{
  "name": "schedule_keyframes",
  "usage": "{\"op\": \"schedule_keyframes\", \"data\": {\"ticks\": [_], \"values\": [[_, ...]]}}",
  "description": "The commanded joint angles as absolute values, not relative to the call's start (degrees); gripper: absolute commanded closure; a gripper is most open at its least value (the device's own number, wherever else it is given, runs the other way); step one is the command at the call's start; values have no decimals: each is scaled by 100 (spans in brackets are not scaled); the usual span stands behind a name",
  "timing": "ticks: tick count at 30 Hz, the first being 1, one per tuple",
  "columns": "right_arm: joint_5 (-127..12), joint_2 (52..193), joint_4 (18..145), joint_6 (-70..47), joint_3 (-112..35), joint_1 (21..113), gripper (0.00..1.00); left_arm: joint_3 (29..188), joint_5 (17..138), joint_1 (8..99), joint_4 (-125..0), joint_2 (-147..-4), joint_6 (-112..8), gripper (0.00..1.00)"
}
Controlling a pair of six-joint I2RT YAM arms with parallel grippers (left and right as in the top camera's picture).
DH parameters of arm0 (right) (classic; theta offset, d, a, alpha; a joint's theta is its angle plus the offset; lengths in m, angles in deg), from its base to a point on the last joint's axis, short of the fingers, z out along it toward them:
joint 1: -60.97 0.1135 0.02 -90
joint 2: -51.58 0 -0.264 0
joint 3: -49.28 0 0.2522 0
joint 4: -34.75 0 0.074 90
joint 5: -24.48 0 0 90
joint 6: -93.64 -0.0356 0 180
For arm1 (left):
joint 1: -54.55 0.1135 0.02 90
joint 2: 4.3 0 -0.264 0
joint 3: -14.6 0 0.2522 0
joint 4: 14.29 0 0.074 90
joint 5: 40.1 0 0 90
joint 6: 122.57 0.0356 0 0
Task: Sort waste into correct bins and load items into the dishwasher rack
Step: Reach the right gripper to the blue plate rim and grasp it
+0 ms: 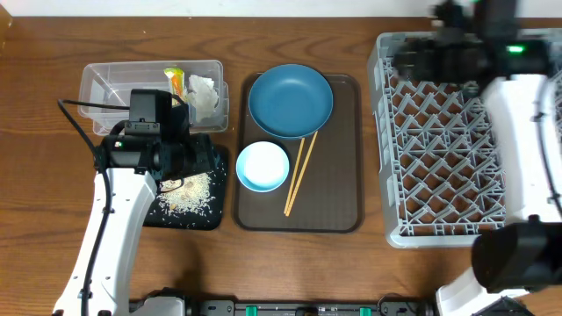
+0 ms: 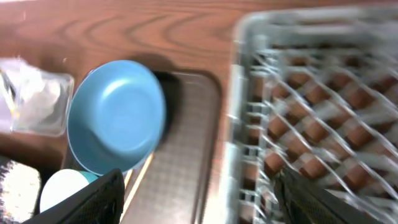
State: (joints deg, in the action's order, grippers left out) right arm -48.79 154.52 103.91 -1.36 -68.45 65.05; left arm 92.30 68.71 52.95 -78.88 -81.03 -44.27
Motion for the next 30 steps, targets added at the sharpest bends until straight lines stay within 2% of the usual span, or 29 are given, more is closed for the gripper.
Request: {"op": "schedule_keyframes", "data": {"ticks": [1, 6, 9, 16, 18, 21, 23, 26, 30], "values": [[-5803, 15819, 10233, -332, -6856, 7156, 23, 9272, 6716, 5297, -7901, -8070, -4329, 51], [-6656, 16435, 9954, -887, -6856, 7849, 24, 9272, 6716, 5297, -7905, -8070, -4329, 51], [-7034, 16872, 9873, -1386, -6856, 8085, 29, 9272, 6716, 5297, -7905, -8070, -4331, 51], [-6931, 17718, 9532, -2031, -6856, 8205, 41, 9272, 6716, 5297, -7901, -8070, -4329, 51], [-6826, 17865, 9449, -2066, -6856, 8205, 49, 9272, 6716, 5297, -7901, -8070, -4329, 51], [-6828, 18013, 9379, -2232, -6856, 8205, 69, 9272, 6716, 5297, -7901, -8070, -4331, 51], [-6830, 18079, 9329, -2317, -6856, 8205, 76, 9272, 6716, 5297, -7901, -8070, -4331, 51], [-6828, 18125, 9300, -2358, -6856, 8205, 83, 9272, 6716, 5297, -7901, -8070, -4331, 51], [-6826, 18136, 9305, -2354, -6856, 8205, 86, 9272, 6716, 5297, -7901, -8070, -4331, 51]]}}
